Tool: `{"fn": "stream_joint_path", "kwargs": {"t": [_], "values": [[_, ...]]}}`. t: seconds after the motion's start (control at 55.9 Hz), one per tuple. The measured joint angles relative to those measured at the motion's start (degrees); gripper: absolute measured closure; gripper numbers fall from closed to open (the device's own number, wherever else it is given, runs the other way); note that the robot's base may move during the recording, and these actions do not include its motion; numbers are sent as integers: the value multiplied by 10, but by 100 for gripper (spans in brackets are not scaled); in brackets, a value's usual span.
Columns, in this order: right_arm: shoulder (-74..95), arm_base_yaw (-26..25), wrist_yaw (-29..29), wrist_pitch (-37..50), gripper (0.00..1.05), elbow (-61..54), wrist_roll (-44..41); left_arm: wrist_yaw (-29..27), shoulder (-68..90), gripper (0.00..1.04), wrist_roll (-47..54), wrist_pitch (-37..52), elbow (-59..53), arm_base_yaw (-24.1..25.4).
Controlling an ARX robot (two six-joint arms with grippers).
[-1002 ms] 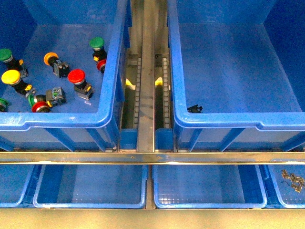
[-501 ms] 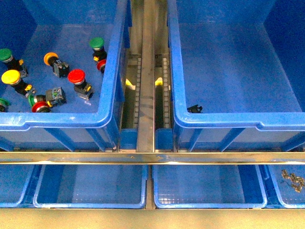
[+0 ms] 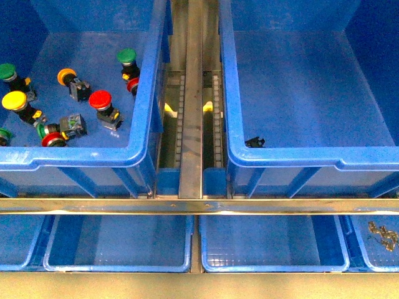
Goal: Pick red and yellow buttons and place in box
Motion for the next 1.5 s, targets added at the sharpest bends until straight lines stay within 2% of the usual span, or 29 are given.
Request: {"fn": "stream_joint_path", "kwargs": {"t": [0.59, 0.644, 0.716, 0.752, 0.859, 0.948, 1.038, 1.181, 1.324, 1.503], "values": [[0, 0, 0, 0, 7, 0, 0, 0, 0, 8, 0, 0, 0, 0], [0, 0, 0, 0, 7, 0, 0, -30, 48, 8, -56, -87, 33, 1], [0, 0, 0, 0, 7, 0, 0, -16, 172, 8, -159, -140, 90, 37], [0, 0, 0, 0, 7, 0, 0, 16, 257, 8, -199, -106, 119, 71], [0, 0, 0, 0, 7, 0, 0, 68, 400, 8, -212, -12, 177, 123], [0, 0, 0, 0, 7, 0, 0, 123, 529, 8, -173, 46, 237, 136], [0, 0, 0, 0, 7, 0, 0, 176, 641, 8, -91, 46, 293, 129], [0, 0, 0, 0, 7, 0, 0, 198, 805, 8, 33, 55, 371, 109], [0, 0, 0, 0, 7, 0, 0, 207, 928, 8, 116, 46, 450, 87], [0, 0, 0, 0, 7, 0, 0, 210, 1040, 8, 158, 49, 527, 69]]}}
